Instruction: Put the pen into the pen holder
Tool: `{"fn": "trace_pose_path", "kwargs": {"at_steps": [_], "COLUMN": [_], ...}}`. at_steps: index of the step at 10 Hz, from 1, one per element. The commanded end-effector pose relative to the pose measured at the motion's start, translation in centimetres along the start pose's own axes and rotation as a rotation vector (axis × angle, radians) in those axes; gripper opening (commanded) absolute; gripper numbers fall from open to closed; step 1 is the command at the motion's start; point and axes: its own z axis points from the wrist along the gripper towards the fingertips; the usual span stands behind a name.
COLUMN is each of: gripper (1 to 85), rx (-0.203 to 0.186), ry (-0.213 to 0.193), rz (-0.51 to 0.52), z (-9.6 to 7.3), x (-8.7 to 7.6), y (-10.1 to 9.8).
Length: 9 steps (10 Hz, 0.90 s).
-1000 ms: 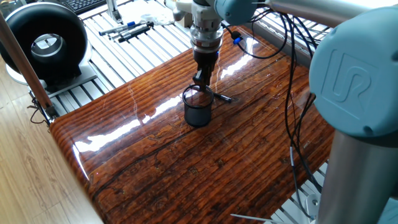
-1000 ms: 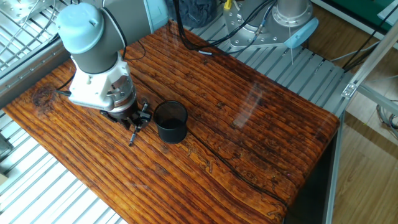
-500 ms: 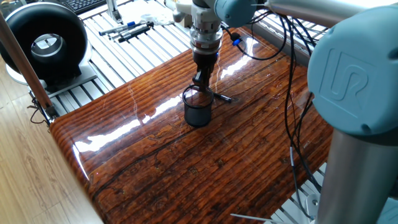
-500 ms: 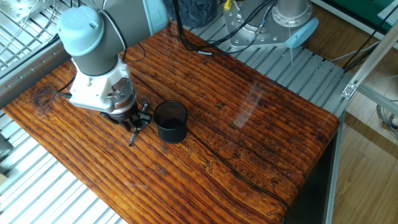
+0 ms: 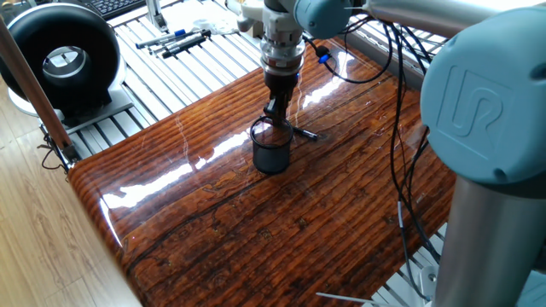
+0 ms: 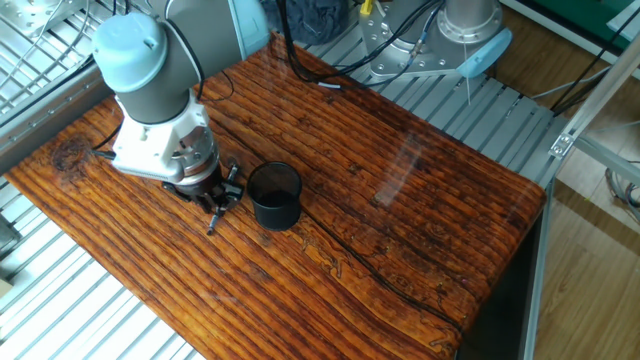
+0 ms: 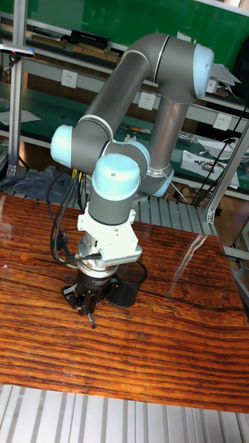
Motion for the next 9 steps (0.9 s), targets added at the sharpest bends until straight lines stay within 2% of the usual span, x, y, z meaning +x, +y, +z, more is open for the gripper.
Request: {"fn": "trace_pose_path", "kwargs": {"at_steps": [1, 2, 6, 8, 9], "gripper": [4.0, 1.3, 1.3, 1.3, 1.3], "rx": [-0.003, -0.001, -0.021, -0.009, 0.009], "ry": [-0.006, -0.01, -0.021, -0.029, -0.038], "rz": [0.014, 0.012, 0.016, 0.0, -0.026], "z": [-0.1, -0.2, -0.9, -1.9, -2.6], "x": [-0.1, -0.2, -0.3, -0.7, -1.2], "y": [-0.1, -0.1, 0.3, 0.0, -0.5]}}
